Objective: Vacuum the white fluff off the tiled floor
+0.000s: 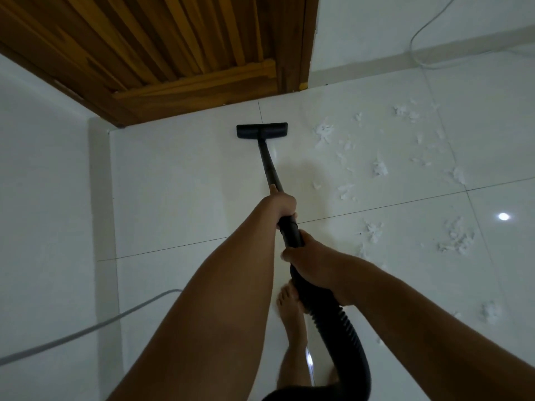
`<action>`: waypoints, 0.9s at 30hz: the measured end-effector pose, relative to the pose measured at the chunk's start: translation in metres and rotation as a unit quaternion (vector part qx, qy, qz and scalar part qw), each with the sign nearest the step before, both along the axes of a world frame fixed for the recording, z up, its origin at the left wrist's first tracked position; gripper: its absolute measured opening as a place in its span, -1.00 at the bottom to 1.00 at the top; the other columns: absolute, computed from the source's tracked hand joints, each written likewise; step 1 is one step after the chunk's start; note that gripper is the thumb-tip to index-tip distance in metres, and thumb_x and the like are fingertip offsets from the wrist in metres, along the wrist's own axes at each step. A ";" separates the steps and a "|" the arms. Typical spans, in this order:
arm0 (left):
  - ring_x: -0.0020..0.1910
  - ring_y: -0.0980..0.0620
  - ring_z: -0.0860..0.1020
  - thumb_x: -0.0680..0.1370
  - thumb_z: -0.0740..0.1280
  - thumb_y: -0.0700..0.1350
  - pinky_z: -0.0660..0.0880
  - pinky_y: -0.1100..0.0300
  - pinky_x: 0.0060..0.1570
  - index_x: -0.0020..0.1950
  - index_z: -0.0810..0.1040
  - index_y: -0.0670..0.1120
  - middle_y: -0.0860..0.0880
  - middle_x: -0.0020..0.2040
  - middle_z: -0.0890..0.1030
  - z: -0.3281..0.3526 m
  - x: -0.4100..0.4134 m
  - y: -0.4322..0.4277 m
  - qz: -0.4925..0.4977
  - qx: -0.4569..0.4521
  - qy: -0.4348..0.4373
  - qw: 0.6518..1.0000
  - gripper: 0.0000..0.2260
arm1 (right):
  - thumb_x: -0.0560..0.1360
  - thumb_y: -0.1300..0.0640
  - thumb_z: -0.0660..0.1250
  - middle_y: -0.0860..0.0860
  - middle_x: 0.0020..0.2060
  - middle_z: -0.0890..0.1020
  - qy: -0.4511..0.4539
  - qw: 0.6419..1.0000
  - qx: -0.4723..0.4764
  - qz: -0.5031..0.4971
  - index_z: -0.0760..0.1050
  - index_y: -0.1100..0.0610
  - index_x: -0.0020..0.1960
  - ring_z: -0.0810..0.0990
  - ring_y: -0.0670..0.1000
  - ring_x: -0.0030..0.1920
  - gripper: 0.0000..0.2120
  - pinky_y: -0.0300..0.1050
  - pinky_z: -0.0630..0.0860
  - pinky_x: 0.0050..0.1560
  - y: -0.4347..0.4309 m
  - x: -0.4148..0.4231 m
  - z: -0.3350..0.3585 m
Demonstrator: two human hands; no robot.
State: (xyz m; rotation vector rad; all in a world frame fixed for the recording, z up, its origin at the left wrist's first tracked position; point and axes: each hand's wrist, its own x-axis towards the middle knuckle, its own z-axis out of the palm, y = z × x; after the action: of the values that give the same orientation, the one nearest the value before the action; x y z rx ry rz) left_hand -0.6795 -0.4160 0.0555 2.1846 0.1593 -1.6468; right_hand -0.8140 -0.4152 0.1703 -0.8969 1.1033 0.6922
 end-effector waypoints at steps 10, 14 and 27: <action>-0.15 0.01 0.54 0.65 0.08 -0.21 0.57 0.04 0.20 0.63 -0.24 0.15 -0.12 -0.15 0.55 0.000 0.043 -0.028 0.040 -0.019 0.008 0.999 -0.32 | 0.67 0.18 0.18 0.20 -0.27 0.50 0.017 1.000 -0.005 -0.005 0.24 -0.14 0.46 0.51 0.06 -0.51 -0.58 -0.13 0.52 -0.49 -0.027 0.045 0.005; -0.17 0.01 0.55 0.65 0.08 -0.22 0.58 0.02 0.19 0.62 -0.23 0.17 -0.13 -0.13 0.55 -0.011 0.058 -0.032 0.041 -0.032 0.006 0.999 -0.31 | 0.68 0.18 0.17 0.21 -0.26 0.51 0.011 1.000 -0.019 0.001 0.20 -0.15 0.48 0.51 0.07 -0.51 -0.56 -0.13 0.52 -0.51 -0.030 0.060 -0.007; -0.27 0.01 0.55 0.63 0.08 -0.22 0.61 0.07 -0.04 0.62 -0.22 0.21 -0.14 -0.15 0.56 -0.048 0.069 -0.040 0.059 -0.061 -0.002 0.996 -0.30 | 0.67 0.19 0.14 0.20 -0.28 0.54 0.010 0.998 -0.053 0.019 0.05 -0.20 0.57 0.55 0.10 -0.44 -0.43 -0.11 0.54 -0.50 -0.033 0.069 -0.043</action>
State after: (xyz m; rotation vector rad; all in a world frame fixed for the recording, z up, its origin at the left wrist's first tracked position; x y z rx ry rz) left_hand -0.6103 -0.4563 0.0073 2.0469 0.1779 -1.5460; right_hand -0.7452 -0.4484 0.1270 -1.0049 1.1522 0.6797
